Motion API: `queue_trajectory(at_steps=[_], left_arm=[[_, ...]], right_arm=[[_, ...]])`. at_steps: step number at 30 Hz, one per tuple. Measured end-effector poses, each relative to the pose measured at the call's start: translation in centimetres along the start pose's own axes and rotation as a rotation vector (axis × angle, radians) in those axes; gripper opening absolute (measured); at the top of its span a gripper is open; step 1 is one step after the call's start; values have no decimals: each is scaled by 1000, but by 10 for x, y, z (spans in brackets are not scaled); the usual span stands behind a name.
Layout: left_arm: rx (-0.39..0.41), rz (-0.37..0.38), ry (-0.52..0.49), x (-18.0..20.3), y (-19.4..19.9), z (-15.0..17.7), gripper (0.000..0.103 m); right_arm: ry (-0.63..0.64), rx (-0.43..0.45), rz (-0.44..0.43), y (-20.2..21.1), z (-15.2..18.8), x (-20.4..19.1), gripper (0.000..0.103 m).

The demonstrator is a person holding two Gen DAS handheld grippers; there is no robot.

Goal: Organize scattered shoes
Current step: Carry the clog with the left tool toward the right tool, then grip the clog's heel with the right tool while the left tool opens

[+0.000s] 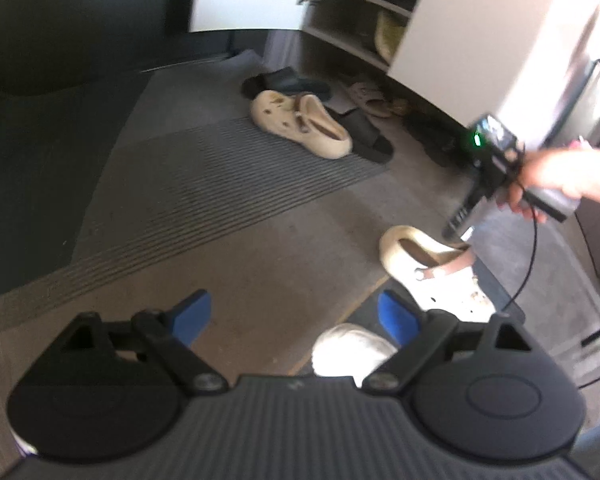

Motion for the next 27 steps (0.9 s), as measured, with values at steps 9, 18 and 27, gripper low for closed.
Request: queue_trajectory(at_steps=[9,18,27], left_arm=[[2,-6,93,-31,-3,-26,90],[-33,63,174,-20,-6,-27,90],[-28,74,106,4,-12,-22,90]], right_arm=[[-150,-111,-234,-57,25,-3,15],[-615,68,-371,-30,77,25,17],[-1492,368,-574,-15,206,34,18]])
Point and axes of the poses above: each gripper's, at about its wrist camera, not at the fingertips, and y roughly against the way its jaws point, x to its right, z to its underside, the point moved 6 cm from there along -y, roughly the way its jaws point, and after that the axes turned 13 degrees about y, right-handed, at the moved point
